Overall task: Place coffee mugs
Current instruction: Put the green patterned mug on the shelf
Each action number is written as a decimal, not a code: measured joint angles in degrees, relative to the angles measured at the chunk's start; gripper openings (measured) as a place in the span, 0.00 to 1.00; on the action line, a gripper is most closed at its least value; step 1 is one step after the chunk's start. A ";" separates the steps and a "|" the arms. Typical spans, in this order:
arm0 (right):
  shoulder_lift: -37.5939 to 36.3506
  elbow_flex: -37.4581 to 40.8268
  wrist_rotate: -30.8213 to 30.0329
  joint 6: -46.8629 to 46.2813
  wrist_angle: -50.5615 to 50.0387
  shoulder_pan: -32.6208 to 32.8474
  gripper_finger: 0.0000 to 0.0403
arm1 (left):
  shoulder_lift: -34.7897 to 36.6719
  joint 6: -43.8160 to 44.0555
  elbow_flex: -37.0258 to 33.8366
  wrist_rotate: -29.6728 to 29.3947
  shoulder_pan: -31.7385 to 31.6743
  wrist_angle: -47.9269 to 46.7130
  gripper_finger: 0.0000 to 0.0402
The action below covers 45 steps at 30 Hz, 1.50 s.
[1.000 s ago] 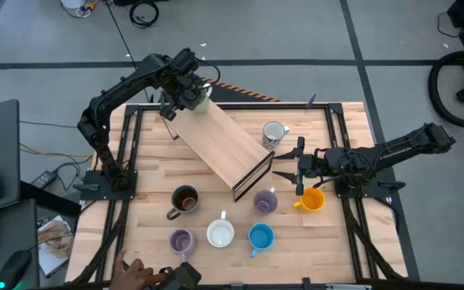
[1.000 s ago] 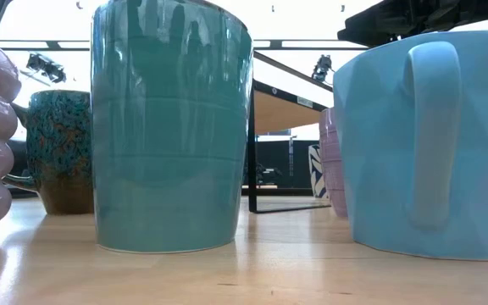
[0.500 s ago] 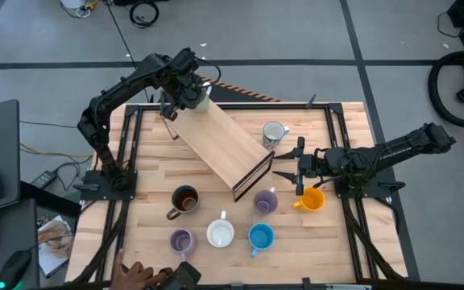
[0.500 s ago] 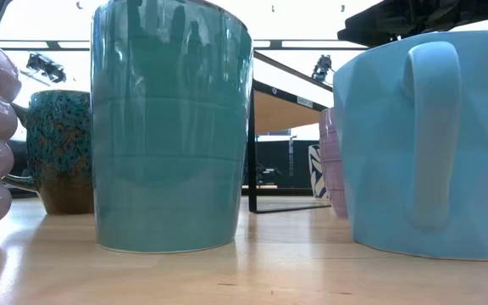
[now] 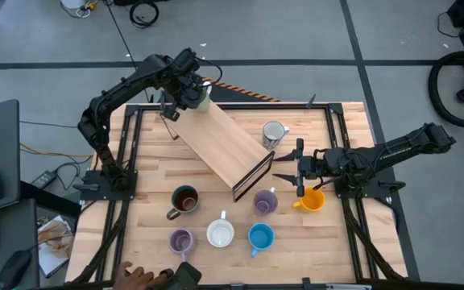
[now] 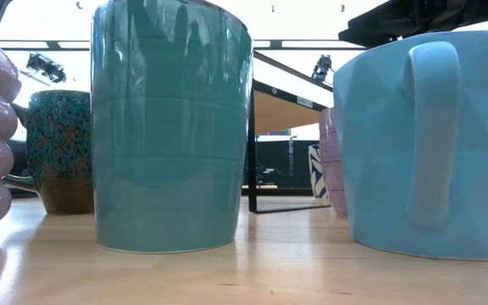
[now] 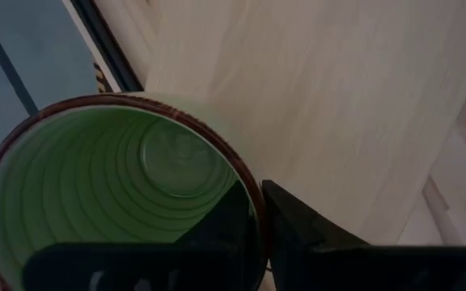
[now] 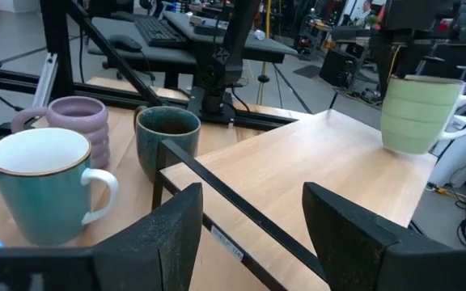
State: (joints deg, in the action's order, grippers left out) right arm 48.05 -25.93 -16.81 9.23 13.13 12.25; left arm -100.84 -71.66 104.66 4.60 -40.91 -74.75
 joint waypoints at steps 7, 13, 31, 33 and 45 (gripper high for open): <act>0.00 0.00 0.00 0.00 -0.09 0.02 0.54 | 0.00 0.09 0.00 0.00 0.34 -0.06 0.09; 0.00 0.00 0.01 0.00 0.04 0.00 0.54 | 0.00 0.08 0.00 0.02 0.44 -1.14 0.09; 0.00 0.00 0.01 -0.07 0.08 0.00 0.54 | -0.02 -0.10 0.07 -0.50 0.44 -1.57 0.15; 0.00 0.00 0.01 -0.09 0.08 0.02 0.54 | -0.02 -0.09 0.07 -0.50 0.44 -1.68 0.17; 0.00 0.00 0.01 -0.26 0.08 0.01 0.54 | -0.02 -1.00 0.07 -4.02 0.44 -1.73 0.22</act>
State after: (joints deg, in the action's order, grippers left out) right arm 48.05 -25.93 -16.80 8.97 13.21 12.26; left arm -100.86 -72.66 104.73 0.58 -40.47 -76.48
